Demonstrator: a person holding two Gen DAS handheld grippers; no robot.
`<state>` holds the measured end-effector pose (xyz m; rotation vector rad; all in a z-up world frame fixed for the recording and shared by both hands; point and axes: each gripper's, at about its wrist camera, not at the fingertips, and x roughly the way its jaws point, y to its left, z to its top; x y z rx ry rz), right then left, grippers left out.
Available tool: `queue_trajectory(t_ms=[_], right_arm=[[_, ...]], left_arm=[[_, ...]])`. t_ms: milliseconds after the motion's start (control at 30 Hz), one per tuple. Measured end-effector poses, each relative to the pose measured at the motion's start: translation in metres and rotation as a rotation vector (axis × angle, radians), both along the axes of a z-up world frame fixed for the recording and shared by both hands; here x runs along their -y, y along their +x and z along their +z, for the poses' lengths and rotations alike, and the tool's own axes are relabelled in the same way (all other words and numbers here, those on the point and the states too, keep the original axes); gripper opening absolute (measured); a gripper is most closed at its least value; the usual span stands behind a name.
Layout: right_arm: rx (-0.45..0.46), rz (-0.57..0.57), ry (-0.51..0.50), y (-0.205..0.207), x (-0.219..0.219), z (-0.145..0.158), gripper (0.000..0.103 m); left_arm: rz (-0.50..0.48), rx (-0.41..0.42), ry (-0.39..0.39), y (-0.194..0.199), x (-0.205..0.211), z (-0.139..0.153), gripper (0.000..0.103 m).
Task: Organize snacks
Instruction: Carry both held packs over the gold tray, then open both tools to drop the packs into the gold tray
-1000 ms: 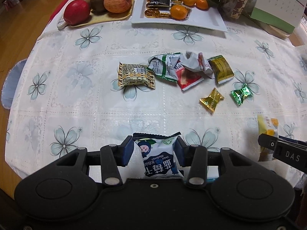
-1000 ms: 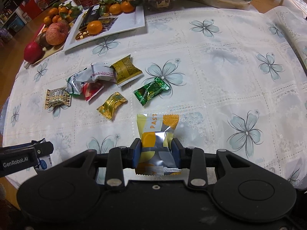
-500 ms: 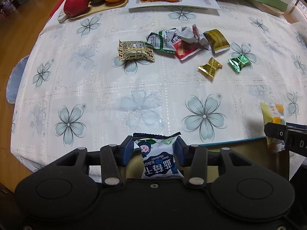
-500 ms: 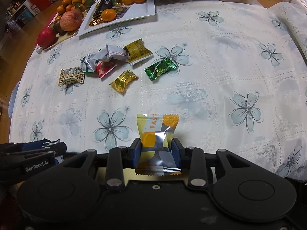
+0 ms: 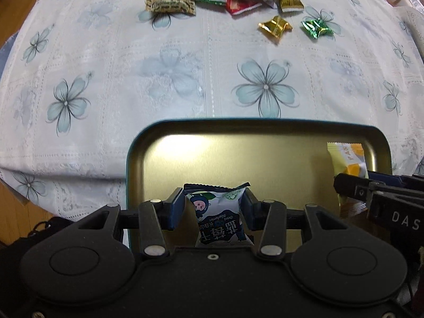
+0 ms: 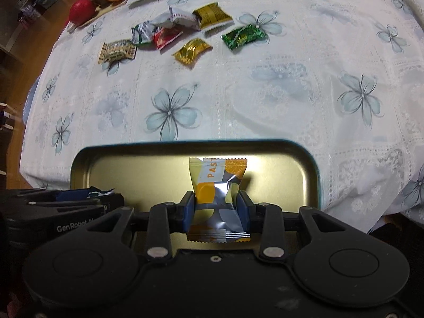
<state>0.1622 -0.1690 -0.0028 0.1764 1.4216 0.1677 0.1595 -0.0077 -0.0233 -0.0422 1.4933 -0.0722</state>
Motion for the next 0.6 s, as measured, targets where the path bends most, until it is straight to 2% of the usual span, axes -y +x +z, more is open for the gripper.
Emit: queue_trajectory(t_ms=[233,400,600], right_arm=[[-0.105,0.050,0.030,-0.017,-0.015,-0.024,0.037],[-0.138,0.048,0.050,-0.020,-0.018,-0.029,0.037],[-0.134,0.036,0.048,-0.017,-0.017,-0.028,0.037]], left_arm=[[-0.004,-0.083,-0.017,-0.004,0.002,-0.015,0.052],[-0.011,-0.082,-0.011,-0.002,0.005,-0.016,0.053],[-0.006,-0.077,0.001,0.000,0.004,-0.015,0.053]])
